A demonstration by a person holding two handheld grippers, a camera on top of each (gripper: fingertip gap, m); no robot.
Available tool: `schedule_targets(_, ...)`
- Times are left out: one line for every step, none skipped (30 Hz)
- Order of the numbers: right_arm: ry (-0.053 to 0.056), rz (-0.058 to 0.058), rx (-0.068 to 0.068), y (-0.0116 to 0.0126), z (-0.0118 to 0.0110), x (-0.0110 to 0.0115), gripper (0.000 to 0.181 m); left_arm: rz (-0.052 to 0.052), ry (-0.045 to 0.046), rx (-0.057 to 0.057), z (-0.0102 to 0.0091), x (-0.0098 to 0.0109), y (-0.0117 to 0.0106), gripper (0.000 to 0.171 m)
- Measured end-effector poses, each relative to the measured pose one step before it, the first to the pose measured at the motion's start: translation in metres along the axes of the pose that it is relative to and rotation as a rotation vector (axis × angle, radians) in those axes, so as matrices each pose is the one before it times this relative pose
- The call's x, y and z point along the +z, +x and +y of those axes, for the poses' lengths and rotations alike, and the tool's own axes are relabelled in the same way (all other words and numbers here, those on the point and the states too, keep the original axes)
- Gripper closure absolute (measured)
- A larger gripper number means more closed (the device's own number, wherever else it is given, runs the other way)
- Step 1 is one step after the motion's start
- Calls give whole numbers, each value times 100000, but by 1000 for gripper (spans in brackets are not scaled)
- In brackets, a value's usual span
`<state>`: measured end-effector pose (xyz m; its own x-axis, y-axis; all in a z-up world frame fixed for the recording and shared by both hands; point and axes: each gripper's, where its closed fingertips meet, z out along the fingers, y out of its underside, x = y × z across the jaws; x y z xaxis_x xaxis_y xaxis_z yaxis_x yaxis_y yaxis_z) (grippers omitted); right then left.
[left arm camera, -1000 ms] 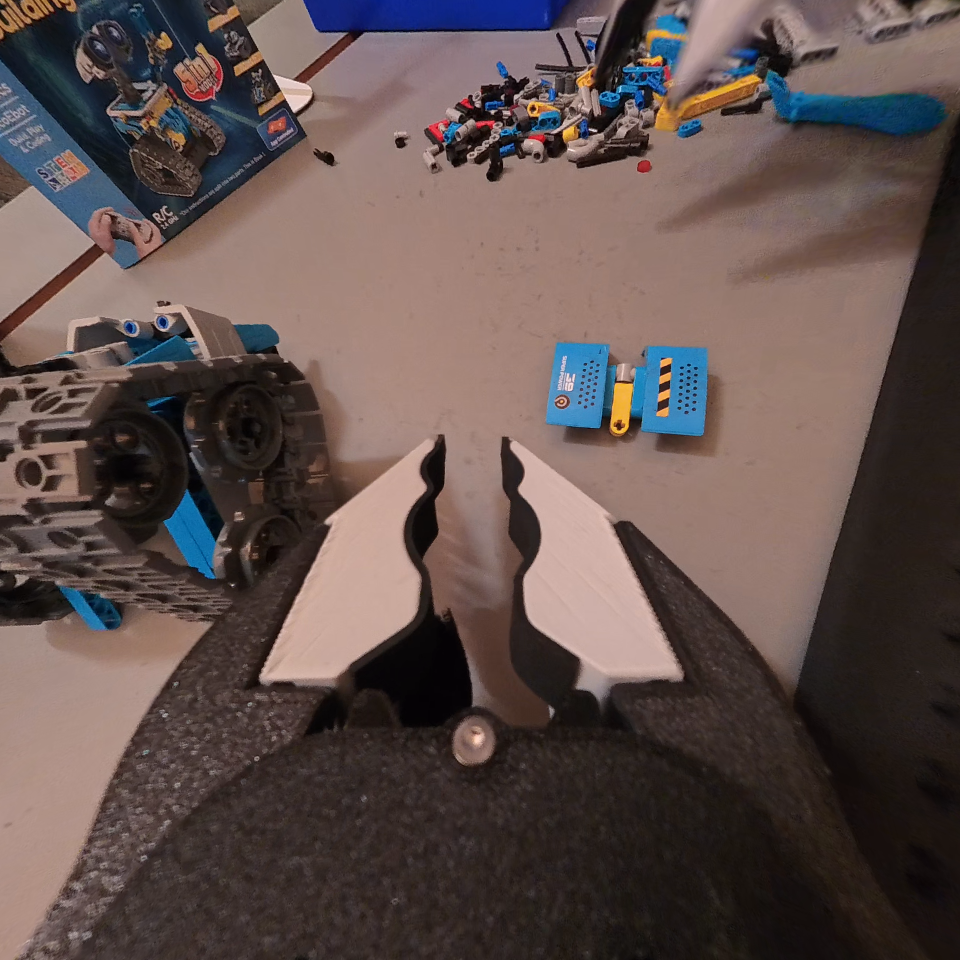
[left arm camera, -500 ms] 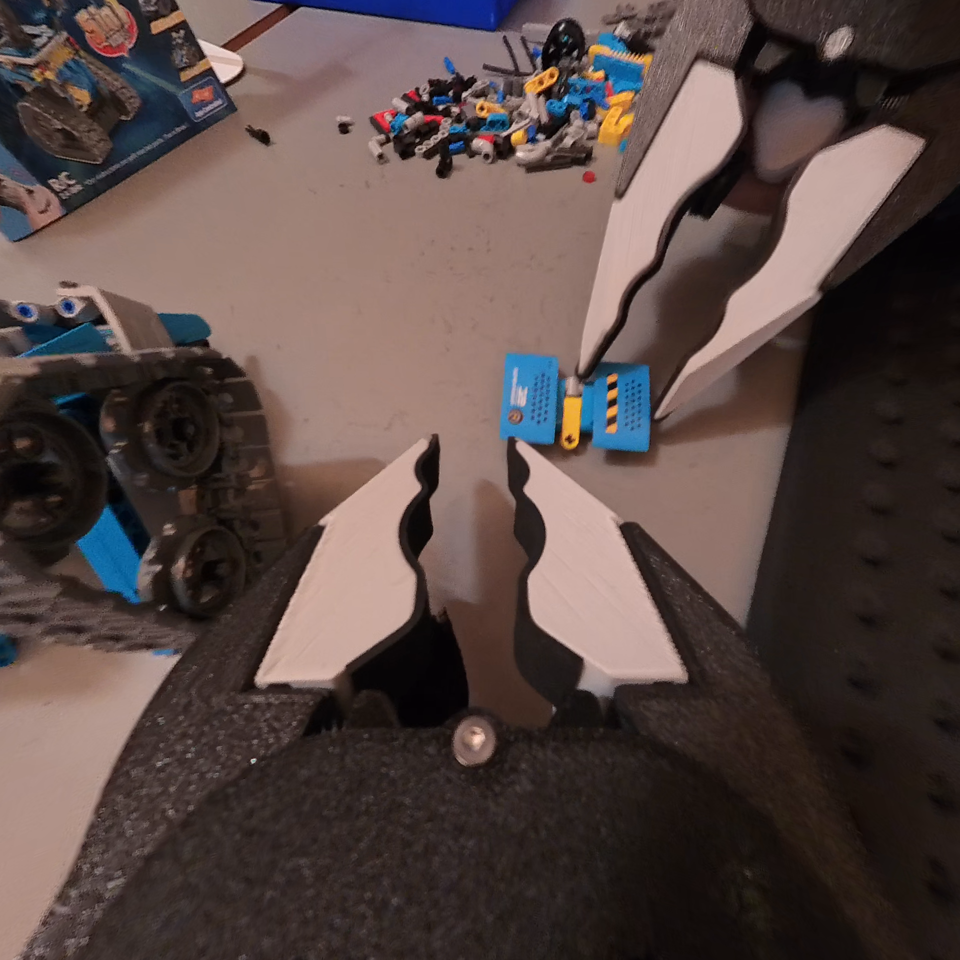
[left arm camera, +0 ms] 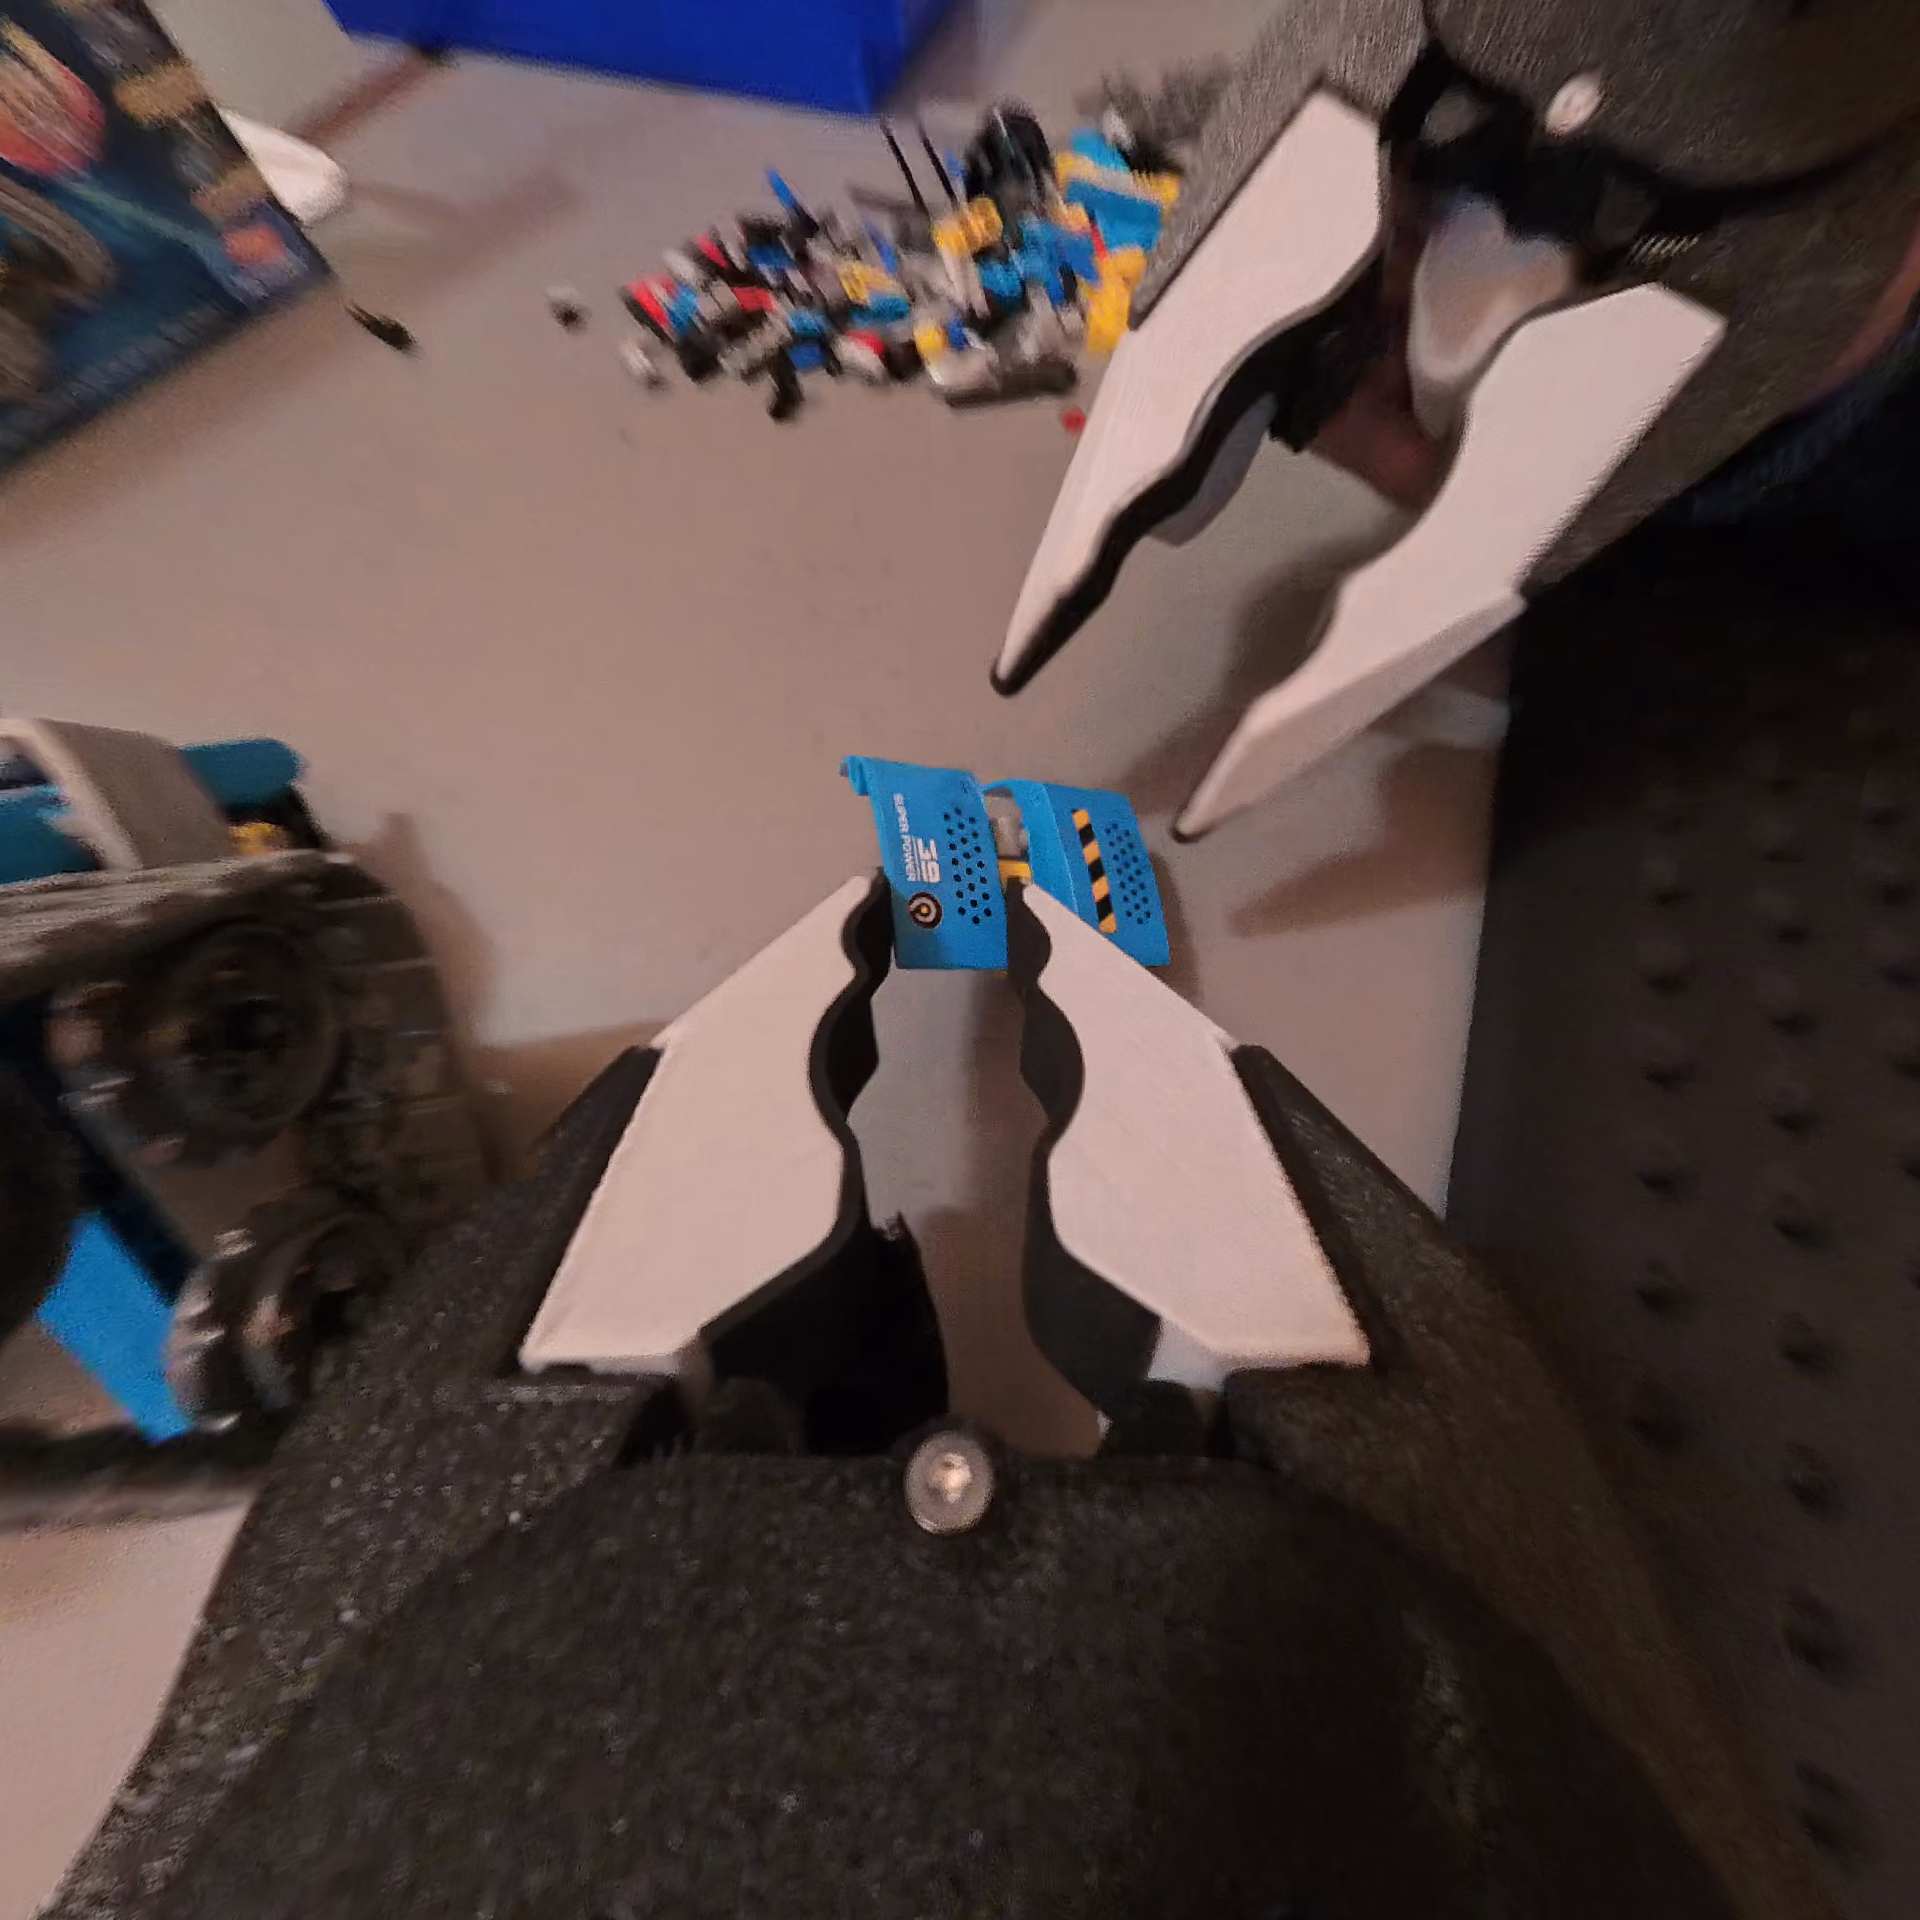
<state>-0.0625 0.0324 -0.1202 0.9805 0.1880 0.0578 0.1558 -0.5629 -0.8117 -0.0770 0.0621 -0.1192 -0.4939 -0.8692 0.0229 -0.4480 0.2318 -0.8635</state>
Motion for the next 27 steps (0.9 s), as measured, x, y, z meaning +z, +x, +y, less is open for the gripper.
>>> schedule_targets(6937,2285,9899,760,-722,-345,134,-3376,4924,-1798,-811,-555,-523,152)
schedule_targets(8839,-774,12089,413,-964,-369,131,-3073,5808,-2872,-1008,-596,-583,152)
schedule_targets(7926,-2774,14863,285,-837,-246,134,-2179,6963,-3962,-1218,-636,-512,152)
schedule_targets(6875,-8525,14964,-473,-796,-104,129,-1294,7639,-4619,-1352,-593,-396,152)
schedule_targets(7051,-12102,13010,-1125,-921,22,121,-328,7201,-5219,-1277,-482,-249,152)
schedule_targets(5643,-8098,10720,-702,-756,174,120,19,6432,-5974,-1091,-327,-166,152)
schedule_targets(4519,-8189,6689,-959,-566,295,123,743,5061,-6153,-811,-136,19,153)
schedule_targets(2760,-8142,3955,-1167,-271,438,125,936,3261,-5291,-464,26,158,152)
schedule_targets(1641,-4754,2360,-765,-88,501,127,-73,2237,-3405,-271,110,136,152)
schedule_targets(2024,-973,-198,-248,-80,434,129,-845,1120,-983,-93,149,125,152)
schedule_targets(2997,521,-1147,-36,-302,157,138,-949,-269,1357,138,191,163,153)
schedule_targets(4328,1464,-757,158,-592,-145,147,-883,-1422,2385,341,209,134,152)
schedule_targets(3027,2110,-431,425,-474,-298,158,35,-1358,1466,315,133,153,152)
schedule_targets(-214,744,332,341,-93,-366,175,2100,-343,-126,75,7,359,152)
schedule_targets(400,-1582,1001,-25,-257,-361,181,3633,-94,-599,33,-47,544,155)
schedule_targets(517,-343,784,113,-260,-307,181,3976,-509,-556,144,-21,570,158)
schedule_targets(-500,-185,-775,11,-122,-244,181,2829,-1290,-728,290,-18,323,159)
schedule_targets(-2094,1918,-3280,88,97,-170,181,1191,-1624,-440,288,-99,-11,155)
schedule_targets(-1677,4506,-6506,275,32,-168,181,956,-354,-129,43,-216,-83,148)
schedule_targets(-1119,3358,-7858,-2,-77,-124,181,1876,807,-283,-188,-323,44,142)
schedule_targets(-1525,288,-6059,-407,-40,-29,181,2768,1408,-753,-335,-333,194,141)
schedule_targets(-3027,-1505,-2571,-461,293,126,181,3106,1995,-1183,-415,-272,288,141)
schedule_targets(-2284,-2843,1260,-380,427,205,181,2125,1557,-1409,-303,-151,193,141)
schedule_targets(743,-2836,4532,-129,94,84,181,1674,598,-1219,-95,-82,123,140)
schedule_targets(1985,-5327,6177,-346,-185,-41,181,2667,-1162,-969,200,-32,249,144)
schedule_targets(2801,-5481,5890,-360,-412,-177,181,3246,-2482,-1050,405,0,324,156)
schedule_targets(2318,-2220,4265,28,-353,-219,181,2708,-1794,-891,335,45,303,164)
